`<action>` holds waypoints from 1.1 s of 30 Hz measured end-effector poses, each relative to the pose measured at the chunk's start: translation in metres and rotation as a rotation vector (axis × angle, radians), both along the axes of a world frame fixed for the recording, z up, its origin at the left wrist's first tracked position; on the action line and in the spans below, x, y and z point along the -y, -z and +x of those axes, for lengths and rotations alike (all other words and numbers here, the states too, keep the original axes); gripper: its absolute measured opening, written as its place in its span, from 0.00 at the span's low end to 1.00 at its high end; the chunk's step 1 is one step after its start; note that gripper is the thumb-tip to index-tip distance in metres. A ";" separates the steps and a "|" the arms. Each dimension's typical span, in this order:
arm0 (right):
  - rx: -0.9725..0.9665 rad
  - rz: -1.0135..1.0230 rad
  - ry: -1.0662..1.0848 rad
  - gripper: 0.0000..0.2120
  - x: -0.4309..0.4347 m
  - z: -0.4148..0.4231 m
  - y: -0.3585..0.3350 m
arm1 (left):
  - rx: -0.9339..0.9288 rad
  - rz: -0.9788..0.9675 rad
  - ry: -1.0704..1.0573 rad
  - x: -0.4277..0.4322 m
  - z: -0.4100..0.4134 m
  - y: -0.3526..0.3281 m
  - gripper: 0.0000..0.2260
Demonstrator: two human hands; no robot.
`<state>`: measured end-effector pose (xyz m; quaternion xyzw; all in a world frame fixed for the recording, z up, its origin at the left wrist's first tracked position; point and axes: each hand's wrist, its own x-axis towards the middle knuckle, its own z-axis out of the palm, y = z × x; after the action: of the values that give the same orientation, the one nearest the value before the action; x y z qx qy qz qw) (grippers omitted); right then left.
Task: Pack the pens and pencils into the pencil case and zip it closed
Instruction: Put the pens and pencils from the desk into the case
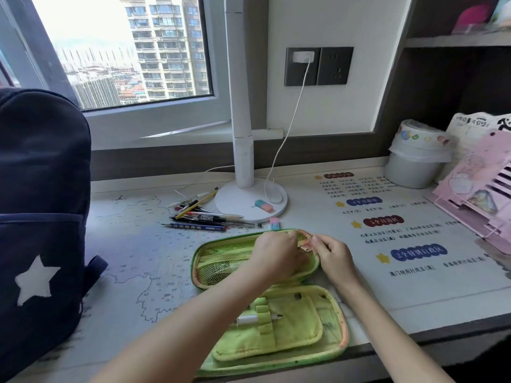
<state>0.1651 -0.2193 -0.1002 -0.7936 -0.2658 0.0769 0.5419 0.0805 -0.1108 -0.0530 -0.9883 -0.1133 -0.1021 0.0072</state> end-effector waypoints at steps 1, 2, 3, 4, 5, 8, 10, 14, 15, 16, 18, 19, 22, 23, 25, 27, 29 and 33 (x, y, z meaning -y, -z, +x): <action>-0.013 0.022 -0.007 0.13 0.001 0.001 0.001 | -0.023 0.022 0.019 0.002 0.005 0.000 0.18; -0.022 0.032 -0.012 0.13 0.001 0.001 0.002 | -0.045 0.035 0.036 0.004 0.008 0.000 0.17; -0.025 0.037 -0.016 0.13 0.000 0.002 0.002 | -0.063 0.044 0.051 0.004 0.012 -0.001 0.16; -0.025 0.035 -0.018 0.11 0.001 0.002 0.003 | -0.079 0.048 0.070 0.005 0.015 -0.001 0.15; -0.024 0.030 -0.019 0.11 0.000 0.002 0.003 | -0.093 0.051 0.090 0.004 0.016 -0.002 0.13; -0.012 0.019 -0.023 0.10 0.001 0.002 0.002 | -0.116 0.056 0.166 0.004 0.013 -0.003 0.10; -0.006 0.018 -0.025 0.11 0.002 0.002 0.002 | -0.112 0.038 0.235 0.003 0.011 -0.004 0.11; 0.003 0.028 -0.071 0.10 0.003 0.001 0.002 | -0.089 -0.122 0.189 -0.003 0.008 -0.009 0.07; 0.002 0.022 -0.100 0.10 0.003 0.000 0.001 | -0.081 -0.122 0.151 -0.003 0.008 -0.010 0.07; 0.007 -0.005 -0.123 0.11 0.004 -0.001 0.000 | -0.077 -0.100 0.120 -0.003 0.009 -0.010 0.07; 0.048 -0.082 -0.145 0.13 0.004 -0.003 -0.001 | -0.074 -0.056 0.067 0.000 0.010 -0.009 0.08; 0.077 -0.115 -0.147 0.13 0.003 -0.003 -0.001 | -0.064 -0.046 0.046 0.002 0.010 -0.008 0.08; 0.140 -0.176 -0.150 0.13 0.004 -0.004 -0.002 | 0.037 -0.028 -0.029 0.008 0.007 -0.009 0.08; 0.152 -0.182 -0.144 0.13 0.003 -0.003 -0.002 | 0.095 -0.047 -0.059 0.009 0.004 -0.010 0.08; 0.171 -0.181 -0.113 0.13 0.003 -0.003 -0.001 | 0.208 -0.101 -0.137 0.005 -0.008 -0.010 0.07; 0.190 -0.177 -0.055 0.12 0.004 -0.002 -0.001 | 0.277 -0.162 -0.251 -0.013 -0.029 -0.009 0.03; 0.220 -0.185 0.006 0.11 0.003 0.000 0.000 | 0.350 -0.188 -0.396 -0.042 -0.062 -0.006 0.05; 0.261 -0.219 0.003 0.10 -0.001 -0.008 -0.005 | 0.412 -0.264 -0.571 -0.090 -0.121 0.008 0.10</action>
<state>0.1573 -0.2179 -0.0955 -0.8515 -0.3229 0.0008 0.4131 -0.0400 -0.0210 -0.0607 -0.8680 -0.3955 -0.2772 -0.1152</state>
